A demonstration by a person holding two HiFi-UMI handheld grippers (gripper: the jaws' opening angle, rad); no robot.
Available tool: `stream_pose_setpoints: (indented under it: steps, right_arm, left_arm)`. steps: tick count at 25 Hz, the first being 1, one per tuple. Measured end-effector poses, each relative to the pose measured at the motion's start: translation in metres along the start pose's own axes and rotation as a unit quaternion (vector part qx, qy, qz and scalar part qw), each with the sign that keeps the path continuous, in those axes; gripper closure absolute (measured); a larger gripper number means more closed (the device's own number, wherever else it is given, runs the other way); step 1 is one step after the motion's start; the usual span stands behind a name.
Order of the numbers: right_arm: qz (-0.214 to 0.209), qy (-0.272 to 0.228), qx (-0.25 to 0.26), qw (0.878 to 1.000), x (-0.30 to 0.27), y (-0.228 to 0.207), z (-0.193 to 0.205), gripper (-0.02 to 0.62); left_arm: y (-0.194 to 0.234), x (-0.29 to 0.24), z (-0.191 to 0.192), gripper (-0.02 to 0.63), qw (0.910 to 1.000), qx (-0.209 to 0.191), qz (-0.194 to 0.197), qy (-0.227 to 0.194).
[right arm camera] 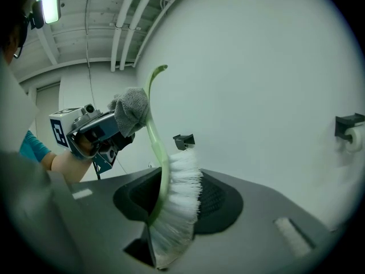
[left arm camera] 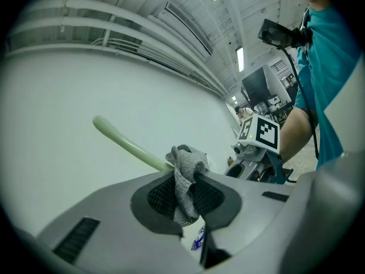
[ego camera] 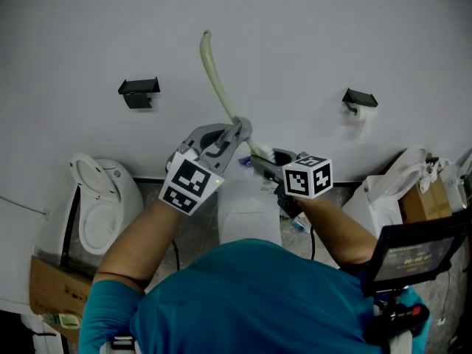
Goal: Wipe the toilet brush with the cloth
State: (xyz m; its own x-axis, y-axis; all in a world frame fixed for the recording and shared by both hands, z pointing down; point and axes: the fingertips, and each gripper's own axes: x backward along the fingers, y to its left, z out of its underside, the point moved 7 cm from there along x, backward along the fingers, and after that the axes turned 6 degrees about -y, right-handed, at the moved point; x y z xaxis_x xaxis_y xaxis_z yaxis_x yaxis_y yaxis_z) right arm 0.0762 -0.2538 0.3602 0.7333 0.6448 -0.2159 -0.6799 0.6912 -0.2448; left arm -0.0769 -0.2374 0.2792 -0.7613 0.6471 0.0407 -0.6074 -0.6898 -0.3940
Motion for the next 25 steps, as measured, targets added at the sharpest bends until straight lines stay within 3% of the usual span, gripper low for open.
stream_pose_setpoints:
  steps: [12, 25]
  right_arm:
    - [-0.010, -0.008, 0.032, 0.999, 0.005, 0.004, 0.004, 0.446]
    - [-0.029, -0.034, 0.098, 0.994, 0.017, 0.001, 0.007, 0.455]
  left_arm:
    - [0.017, 0.012, -0.010, 0.566, 0.9996, -0.001, -0.023, -0.015]
    - [0.030, 0.023, -0.022, 0.566, 0.9985, -0.007, -0.042, -0.034]
